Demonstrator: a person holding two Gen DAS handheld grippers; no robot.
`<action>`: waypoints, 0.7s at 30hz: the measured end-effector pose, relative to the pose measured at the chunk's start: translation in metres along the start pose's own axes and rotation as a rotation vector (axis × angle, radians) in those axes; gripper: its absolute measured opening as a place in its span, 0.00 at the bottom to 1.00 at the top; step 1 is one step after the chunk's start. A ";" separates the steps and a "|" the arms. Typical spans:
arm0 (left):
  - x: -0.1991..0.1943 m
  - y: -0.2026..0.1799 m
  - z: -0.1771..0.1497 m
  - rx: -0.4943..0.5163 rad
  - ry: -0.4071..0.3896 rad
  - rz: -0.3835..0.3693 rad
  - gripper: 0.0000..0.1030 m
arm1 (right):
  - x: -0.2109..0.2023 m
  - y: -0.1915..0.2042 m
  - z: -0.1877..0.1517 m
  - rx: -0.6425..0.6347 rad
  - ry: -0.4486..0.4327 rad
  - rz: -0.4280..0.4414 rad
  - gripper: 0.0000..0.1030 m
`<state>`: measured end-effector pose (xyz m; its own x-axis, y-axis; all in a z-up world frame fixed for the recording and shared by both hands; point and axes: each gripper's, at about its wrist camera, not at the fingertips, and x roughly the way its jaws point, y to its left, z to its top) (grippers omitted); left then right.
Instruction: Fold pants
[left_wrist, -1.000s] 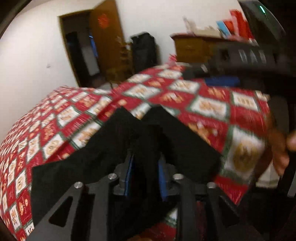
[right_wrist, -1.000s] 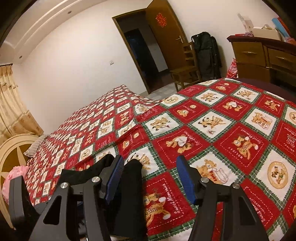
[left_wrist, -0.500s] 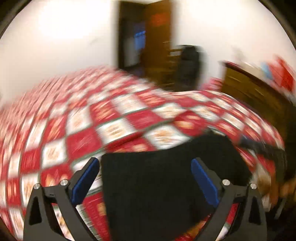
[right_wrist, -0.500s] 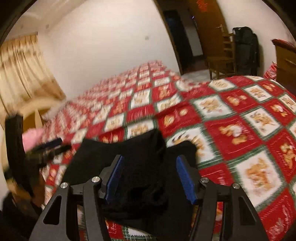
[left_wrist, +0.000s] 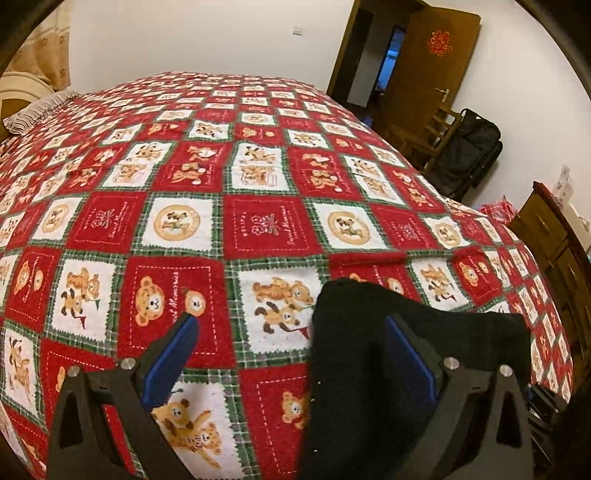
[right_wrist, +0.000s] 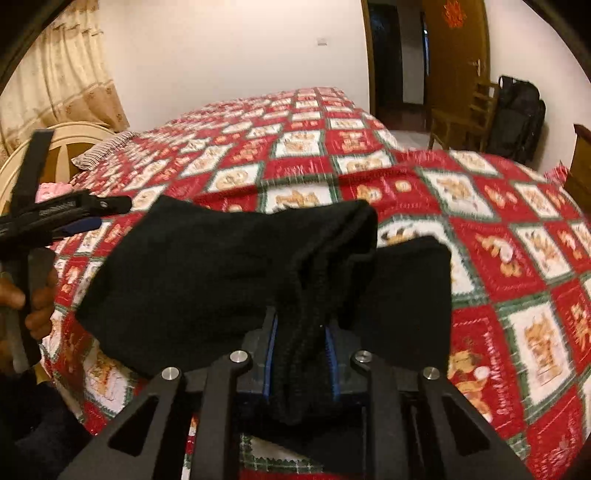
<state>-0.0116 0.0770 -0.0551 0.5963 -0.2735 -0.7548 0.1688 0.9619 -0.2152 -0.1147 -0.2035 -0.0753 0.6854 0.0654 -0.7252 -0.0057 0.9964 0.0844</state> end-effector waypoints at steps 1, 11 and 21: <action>-0.001 0.000 0.001 0.000 -0.003 0.002 0.98 | -0.010 0.000 0.001 -0.001 -0.026 -0.002 0.22; 0.004 -0.027 0.000 0.095 -0.025 0.070 0.98 | -0.020 -0.028 -0.025 0.019 0.020 -0.059 0.22; 0.040 -0.042 -0.025 0.184 -0.014 0.183 1.00 | -0.040 -0.040 -0.020 0.067 -0.010 -0.029 0.32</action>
<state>-0.0146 0.0255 -0.0920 0.6407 -0.0965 -0.7617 0.1961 0.9797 0.0408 -0.1562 -0.2450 -0.0637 0.6920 0.0353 -0.7210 0.0628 0.9921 0.1089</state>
